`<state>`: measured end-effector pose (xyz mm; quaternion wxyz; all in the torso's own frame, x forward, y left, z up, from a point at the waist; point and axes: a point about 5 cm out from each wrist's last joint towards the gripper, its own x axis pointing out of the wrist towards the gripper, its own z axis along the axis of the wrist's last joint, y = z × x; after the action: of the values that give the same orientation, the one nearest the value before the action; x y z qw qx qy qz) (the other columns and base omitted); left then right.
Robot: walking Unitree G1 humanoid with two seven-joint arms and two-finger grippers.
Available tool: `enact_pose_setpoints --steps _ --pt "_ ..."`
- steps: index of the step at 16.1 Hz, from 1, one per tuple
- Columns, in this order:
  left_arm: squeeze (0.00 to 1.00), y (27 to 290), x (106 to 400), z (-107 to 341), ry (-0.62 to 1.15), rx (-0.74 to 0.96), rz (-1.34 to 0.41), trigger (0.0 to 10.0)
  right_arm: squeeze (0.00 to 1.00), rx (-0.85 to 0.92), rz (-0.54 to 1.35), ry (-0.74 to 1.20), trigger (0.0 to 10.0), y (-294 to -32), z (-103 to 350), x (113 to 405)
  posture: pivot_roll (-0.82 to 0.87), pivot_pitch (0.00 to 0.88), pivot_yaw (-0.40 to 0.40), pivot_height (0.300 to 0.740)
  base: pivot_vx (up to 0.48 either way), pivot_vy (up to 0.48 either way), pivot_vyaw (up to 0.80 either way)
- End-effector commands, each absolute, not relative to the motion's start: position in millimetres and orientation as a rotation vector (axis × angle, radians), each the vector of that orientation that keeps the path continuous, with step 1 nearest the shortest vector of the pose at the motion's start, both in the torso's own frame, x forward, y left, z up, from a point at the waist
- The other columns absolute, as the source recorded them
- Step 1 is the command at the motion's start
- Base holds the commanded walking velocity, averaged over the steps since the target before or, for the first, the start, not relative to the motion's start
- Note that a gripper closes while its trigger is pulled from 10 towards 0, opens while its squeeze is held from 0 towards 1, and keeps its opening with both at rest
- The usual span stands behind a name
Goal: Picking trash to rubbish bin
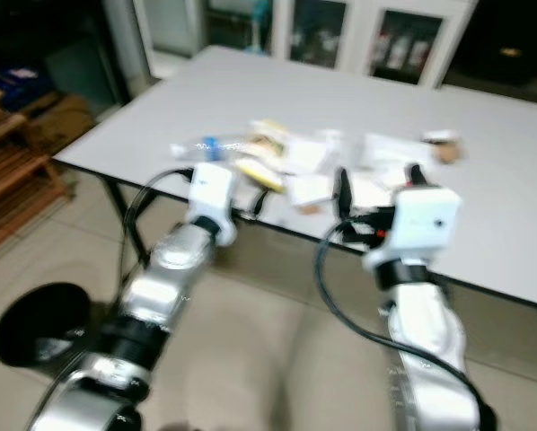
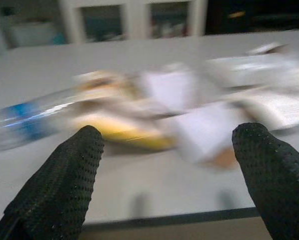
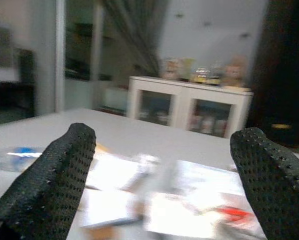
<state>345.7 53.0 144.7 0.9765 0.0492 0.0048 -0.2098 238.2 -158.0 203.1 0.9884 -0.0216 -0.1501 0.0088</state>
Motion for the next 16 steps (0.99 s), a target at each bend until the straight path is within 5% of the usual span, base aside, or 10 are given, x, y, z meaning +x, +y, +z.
enact_pose_setpoints --steps 1,16 --pt "0.0 59.4 348.9 146.5 0.005 0.119 -0.405 10.0 0.0 -0.04 0.025 -0.307 10.0 -154.0 205.1 238.5 0.08 0.051 -0.024 0.74 0.0 -0.472 0.0" --pt "0.0 61.6 352.5 143.8 0.017 0.131 -0.388 10.0 0.0 -0.034 0.068 -0.304 10.0 -148.0 204.8 238.2 0.08 0.048 -0.024 0.74 0.0 -0.471 0.0"
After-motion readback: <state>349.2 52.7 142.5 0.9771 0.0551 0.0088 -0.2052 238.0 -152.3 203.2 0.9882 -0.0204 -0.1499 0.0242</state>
